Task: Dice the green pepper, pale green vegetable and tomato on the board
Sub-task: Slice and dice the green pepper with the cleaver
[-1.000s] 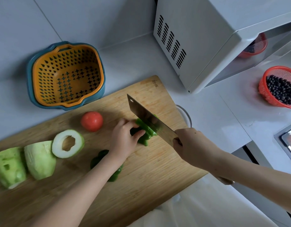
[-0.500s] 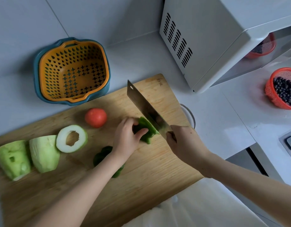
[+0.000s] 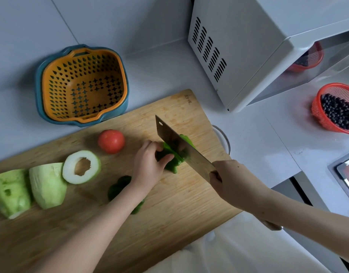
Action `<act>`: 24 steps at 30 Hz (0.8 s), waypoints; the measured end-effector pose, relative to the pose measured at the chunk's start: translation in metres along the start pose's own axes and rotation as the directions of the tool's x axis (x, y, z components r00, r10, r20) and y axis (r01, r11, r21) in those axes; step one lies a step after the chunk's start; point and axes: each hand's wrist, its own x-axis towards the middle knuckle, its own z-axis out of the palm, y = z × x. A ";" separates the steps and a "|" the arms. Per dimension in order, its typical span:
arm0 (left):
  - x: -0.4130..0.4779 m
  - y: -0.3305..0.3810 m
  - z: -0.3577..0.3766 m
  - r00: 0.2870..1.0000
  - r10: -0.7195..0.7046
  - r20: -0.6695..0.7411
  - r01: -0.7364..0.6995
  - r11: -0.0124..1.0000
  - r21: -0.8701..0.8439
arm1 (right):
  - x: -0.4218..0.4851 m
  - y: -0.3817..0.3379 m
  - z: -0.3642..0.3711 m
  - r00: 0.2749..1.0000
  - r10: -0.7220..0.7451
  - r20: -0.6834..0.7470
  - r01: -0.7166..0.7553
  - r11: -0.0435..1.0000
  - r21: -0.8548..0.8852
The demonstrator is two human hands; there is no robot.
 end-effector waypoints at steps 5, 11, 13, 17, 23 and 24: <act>0.000 0.000 0.001 1.000 -0.009 0.000 0.009 1.000 0.005 | 0.032 -0.014 0.014 1.000 -0.027 -0.008 0.027 0.999 0.031; -0.005 0.001 -0.003 0.999 -0.049 -0.004 0.049 0.999 -0.021 | 0.058 -0.022 0.046 0.993 -0.026 -0.118 0.043 0.988 0.146; -0.008 0.001 -0.004 0.999 -0.053 0.006 0.053 0.997 -0.056 | 0.056 -0.017 0.040 0.993 -0.023 -0.117 0.046 0.979 0.201; -0.009 0.001 -0.004 0.993 -0.120 0.000 0.120 0.986 -0.112 | 0.033 -0.011 0.024 0.988 -0.047 -0.147 0.075 0.980 0.187; -0.006 -0.001 -0.002 0.987 -0.159 0.010 0.159 0.976 -0.150 | 0.011 -0.017 0.016 0.990 -0.070 -0.120 0.078 0.995 0.064; -0.007 0.000 -0.003 0.989 -0.149 0.008 0.148 0.977 -0.153 | 0.011 -0.017 0.017 0.993 -0.061 -0.103 0.067 0.996 0.056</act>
